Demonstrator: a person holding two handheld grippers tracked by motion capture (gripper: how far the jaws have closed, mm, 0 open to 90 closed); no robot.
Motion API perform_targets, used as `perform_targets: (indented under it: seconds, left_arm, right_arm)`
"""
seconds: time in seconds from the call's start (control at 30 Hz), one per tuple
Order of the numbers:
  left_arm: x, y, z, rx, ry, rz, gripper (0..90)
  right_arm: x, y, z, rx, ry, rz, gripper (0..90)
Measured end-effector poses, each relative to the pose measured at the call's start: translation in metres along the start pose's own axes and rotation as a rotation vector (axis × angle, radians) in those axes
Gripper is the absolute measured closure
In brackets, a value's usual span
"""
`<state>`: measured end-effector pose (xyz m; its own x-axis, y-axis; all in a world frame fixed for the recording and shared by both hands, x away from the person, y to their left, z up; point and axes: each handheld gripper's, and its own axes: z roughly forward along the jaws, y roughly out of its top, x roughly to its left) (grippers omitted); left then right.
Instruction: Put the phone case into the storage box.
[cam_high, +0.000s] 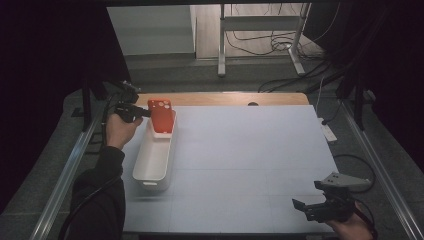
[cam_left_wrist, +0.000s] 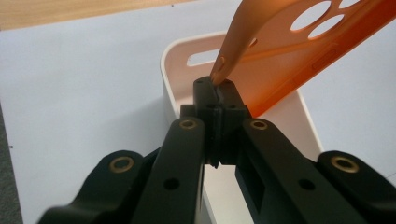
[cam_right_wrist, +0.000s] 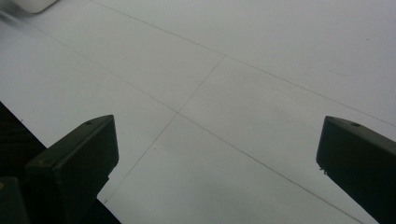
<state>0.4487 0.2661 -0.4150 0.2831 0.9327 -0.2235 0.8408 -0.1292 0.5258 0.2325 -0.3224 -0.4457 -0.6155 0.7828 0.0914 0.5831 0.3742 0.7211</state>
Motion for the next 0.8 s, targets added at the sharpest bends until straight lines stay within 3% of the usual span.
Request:
perform_targets:
  seconds: [0.8]
  left_arm:
    - [0.002,-0.005,0.021,0.029,0.011,-0.013,88.5]
  right_arm:
    - [0.000,0.000,0.001,0.009,0.004,-0.003,0.0]
